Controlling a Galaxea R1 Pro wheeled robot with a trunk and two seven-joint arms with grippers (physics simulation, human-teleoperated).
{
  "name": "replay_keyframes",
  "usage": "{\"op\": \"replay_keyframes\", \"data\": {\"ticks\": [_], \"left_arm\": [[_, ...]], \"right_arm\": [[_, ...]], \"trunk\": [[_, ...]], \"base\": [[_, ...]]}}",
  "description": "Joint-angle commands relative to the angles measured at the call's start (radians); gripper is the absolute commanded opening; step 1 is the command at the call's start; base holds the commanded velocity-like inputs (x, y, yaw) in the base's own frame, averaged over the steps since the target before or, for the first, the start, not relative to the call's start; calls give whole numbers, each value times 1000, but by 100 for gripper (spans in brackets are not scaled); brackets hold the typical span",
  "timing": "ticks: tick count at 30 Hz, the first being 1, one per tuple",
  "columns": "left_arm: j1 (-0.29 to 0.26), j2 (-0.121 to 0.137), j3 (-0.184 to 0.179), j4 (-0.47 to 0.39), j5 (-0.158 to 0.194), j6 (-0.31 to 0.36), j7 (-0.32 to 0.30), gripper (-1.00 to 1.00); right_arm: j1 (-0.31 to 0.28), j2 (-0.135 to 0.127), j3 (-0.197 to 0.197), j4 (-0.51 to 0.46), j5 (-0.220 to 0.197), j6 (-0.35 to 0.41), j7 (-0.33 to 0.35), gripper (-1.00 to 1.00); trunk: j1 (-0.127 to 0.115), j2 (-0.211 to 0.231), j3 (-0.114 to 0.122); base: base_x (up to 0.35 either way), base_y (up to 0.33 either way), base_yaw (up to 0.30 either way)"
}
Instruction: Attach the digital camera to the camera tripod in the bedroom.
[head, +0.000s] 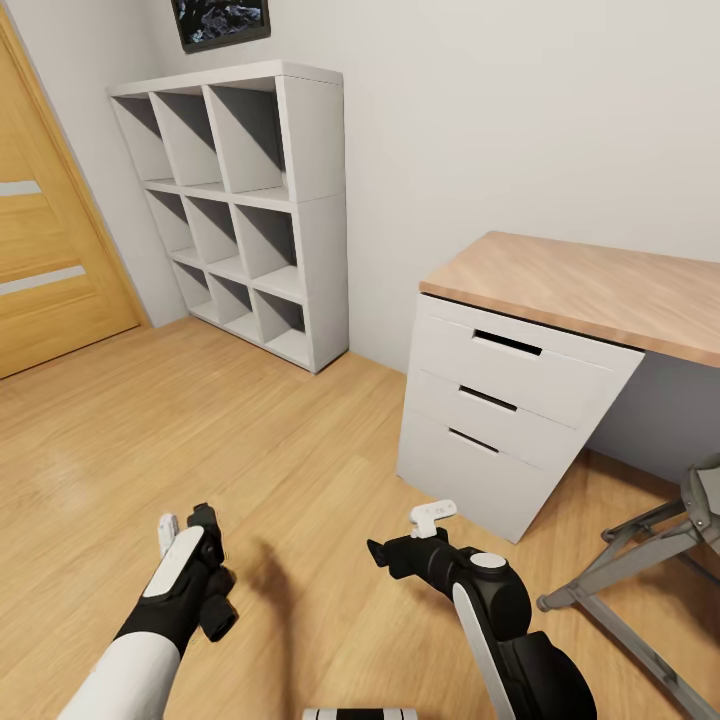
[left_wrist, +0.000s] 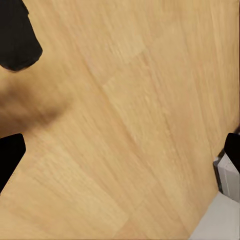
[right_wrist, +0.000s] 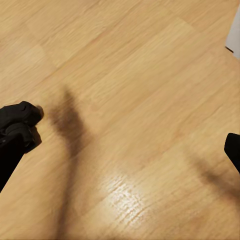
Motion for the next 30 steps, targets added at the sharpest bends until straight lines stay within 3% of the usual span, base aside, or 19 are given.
{"op": "replay_keyframes", "data": {"ticks": [1, 5, 6, 8, 9, 11, 12, 16, 19, 22, 25, 27, 29, 30], "left_arm": [[0, 0, 1, -1, 9, -6, 0, 100], [-11, 4, 1, -2, -72, -12, 0, 100], [-11, 4, 1, -2, -72, -12, 0, 100], [-15, 0, 2, -5, -129, -27, 1, 100], [-15, 0, 2, -5, -129, -27, 1, 100], [-18, -5, -1, -9, -185, -57, 0, 100], [-18, -5, -1, -9, -185, -57, 0, 100], [-21, -27, -8, -13, -284, -125, 10, 100], [-24, -37, -6, -10, -311, -145, 23, 100], [-30, -43, -3, -7, -319, -159, 47, 100], [-38, -48, 0, -5, -303, -170, 79, 100], [-45, -52, 2, -5, -256, -176, 111, 100], [-55, -54, 3, -7, -181, -181, 137, 100], [-55, -54, 3, -7, -181, -181, 137, 100]], "right_arm": [[-1, 0, 0, -1, -1, 5, 1, 100], [-1, 0, 0, -1, -1, 4, 1, 100], [-1, 0, 0, -1, -1, 4, 1, 100], [-1, 0, 1, -1, -1, 4, 2, 100], [-1, 0, 1, -1, -1, 4, 2, 100], [-1, 0, 1, -1, -1, 4, 2, 100], [-1, 0, 1, -1, -1, 4, 2, 100], [0, 0, 1, -1, -1, 4, 2, 100], [0, 0, 1, -1, -1, 3, 1, 100], [0, 0, 1, -1, 0, 3, 1, 100], [0, 1, 2, -1, 0, 3, 1, 100], [1, 1, 2, -1, 0, 3, 2, 100], [1, 1, 2, -1, 0, 3, 2, 100], [1, 1, 2, -1, 0, 3, 2, 100]], "trunk": [[0, 0, -1], [0, 0, -1], [0, 0, -1], [0, 0, -1], [0, 0, -1], [0, 0, -1], [0, 0, -1], [0, 0, -1], [0, 0, -1], [0, 0, -1], [0, 0, -1], [0, 0, -1], [0, 0, -1], [0, 0, -1]], "base": [[0, 0, 0], [0, 0, 0], [0, 0, 0], [0, 0, 0], [0, 0, 0], [0, 0, 0], [0, 0, 0], [0, 0, 0], [0, 0, 0], [0, 0, 0], [0, 0, 0], [0, 0, 0], [0, 0, 0], [0, 0, 0]]}}
